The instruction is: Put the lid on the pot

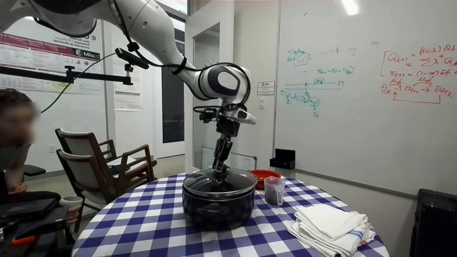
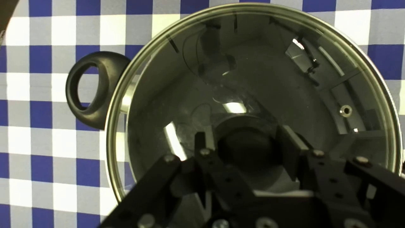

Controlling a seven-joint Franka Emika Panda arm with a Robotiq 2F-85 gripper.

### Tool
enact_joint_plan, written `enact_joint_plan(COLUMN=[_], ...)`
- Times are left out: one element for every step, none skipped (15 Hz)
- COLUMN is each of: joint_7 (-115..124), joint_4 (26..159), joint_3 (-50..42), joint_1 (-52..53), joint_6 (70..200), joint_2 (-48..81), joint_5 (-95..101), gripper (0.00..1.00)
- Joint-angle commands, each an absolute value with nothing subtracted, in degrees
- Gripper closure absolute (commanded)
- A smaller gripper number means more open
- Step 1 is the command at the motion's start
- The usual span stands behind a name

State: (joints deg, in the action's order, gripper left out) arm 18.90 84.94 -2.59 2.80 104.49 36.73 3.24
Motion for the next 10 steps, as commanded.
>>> enact_joint_plan(joint_7=[18.1,18.1,18.0,17.9,17.9,17.9,17.9,17.9,17.9,18.0], joint_4=[82.7,82.7,82.9,83.1,83.4,83.5,83.7,83.8,84.0,84.2], joint_3=[-2.9,-2.8,-2.7,-2.6,-2.5,-2.4,-2.3,-2.2,-2.1,-2.1], joint_1=[2.2,2.1,2.0,2.0,2.0,2.1,2.2,2.2,2.2,2.3], joint_6=[102.1,102.0,102.0,102.0,102.0,102.0,101.9,101.9,101.9,101.9], joint_2=[36.6,36.6,36.5,36.4,36.3,36.3,36.2,36.2,36.1,36.1], joint_5=[2.1,2.1,2.0,1.9,1.8,1.7,1.5,1.3,1.1,1.0], gripper=[0.75,0.75,0.75,0.75,0.75,0.75,0.75,0.75,0.75,0.75])
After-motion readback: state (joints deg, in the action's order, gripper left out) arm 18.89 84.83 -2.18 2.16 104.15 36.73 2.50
